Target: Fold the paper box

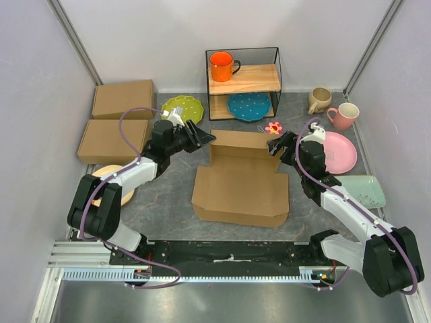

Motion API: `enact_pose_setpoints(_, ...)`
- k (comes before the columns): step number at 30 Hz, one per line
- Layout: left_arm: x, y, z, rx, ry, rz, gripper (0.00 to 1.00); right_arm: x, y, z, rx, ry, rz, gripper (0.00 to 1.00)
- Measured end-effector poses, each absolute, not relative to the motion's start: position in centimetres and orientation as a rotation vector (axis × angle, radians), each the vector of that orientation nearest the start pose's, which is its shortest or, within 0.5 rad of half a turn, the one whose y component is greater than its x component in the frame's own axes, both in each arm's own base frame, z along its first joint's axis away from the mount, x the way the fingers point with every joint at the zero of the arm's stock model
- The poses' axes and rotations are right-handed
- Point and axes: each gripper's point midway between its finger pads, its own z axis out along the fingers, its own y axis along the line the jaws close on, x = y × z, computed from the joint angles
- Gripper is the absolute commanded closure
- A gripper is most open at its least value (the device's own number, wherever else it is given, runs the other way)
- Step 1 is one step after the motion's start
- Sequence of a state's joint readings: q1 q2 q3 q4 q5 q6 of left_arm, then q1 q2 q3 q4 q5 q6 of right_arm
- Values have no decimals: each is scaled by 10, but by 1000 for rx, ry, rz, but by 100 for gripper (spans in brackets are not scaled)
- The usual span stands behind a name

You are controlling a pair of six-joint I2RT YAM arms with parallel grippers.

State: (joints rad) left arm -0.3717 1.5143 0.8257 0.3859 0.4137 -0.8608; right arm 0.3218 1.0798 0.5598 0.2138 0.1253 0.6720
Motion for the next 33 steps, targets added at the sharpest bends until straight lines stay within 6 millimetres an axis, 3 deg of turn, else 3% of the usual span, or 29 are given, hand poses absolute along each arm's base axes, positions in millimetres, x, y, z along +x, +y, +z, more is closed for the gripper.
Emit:
enact_pose_setpoints(12,370,-241,174,-194,2097,-1205,38,358,118,202,397,1828,660,2)
enact_pose_setpoints(19,375,-231,175,-208,2099,-1199,37,360,109,201,424,1824,659,7)
enact_pose_setpoints(26,377,-231,183,-192,2086,-1213,41,359,105,187,442,1841,661,13)
enact_pose_setpoints(31,376,-234,184,-177,2088,-1232,46,356,102,169,466,1873,654,18)
enact_pose_setpoints(33,377,-235,181,-176,2093,-1234,53,356,101,170,469,1860,659,21)
